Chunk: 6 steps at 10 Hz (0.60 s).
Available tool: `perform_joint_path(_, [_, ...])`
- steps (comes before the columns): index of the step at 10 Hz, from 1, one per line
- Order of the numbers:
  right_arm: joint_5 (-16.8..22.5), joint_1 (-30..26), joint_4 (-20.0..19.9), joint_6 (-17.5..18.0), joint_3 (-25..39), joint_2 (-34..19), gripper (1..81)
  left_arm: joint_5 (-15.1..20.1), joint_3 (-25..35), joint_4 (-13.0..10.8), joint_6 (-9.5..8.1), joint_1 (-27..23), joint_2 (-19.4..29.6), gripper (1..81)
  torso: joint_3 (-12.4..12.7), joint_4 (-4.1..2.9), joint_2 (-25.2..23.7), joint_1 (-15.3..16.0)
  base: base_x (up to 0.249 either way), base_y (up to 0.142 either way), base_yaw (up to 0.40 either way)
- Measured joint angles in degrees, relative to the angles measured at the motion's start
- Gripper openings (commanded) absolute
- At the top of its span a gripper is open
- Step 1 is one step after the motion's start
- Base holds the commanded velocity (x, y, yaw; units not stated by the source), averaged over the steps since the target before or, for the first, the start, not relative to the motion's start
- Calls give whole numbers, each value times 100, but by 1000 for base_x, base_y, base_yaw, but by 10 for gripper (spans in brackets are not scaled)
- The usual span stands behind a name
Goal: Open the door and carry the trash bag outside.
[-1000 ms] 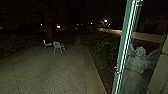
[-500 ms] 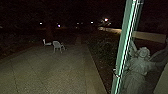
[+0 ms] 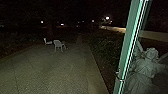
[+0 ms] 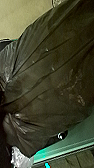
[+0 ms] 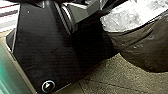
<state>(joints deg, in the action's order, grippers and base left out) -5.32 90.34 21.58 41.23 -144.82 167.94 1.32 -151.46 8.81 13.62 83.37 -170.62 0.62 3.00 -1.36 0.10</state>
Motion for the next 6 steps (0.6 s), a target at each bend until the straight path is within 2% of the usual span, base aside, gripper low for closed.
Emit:
perform_joint_path(1, [37,65,2,0,0,-10,811,28,2,0,0,45,0,10,0,0,0,0,77,65,0])
perform_joint_path(6, [33,-2,0,0,-2,-11,811,-5,-1,0,-1,-16,0,10,0,0,2,4,72,0,0])
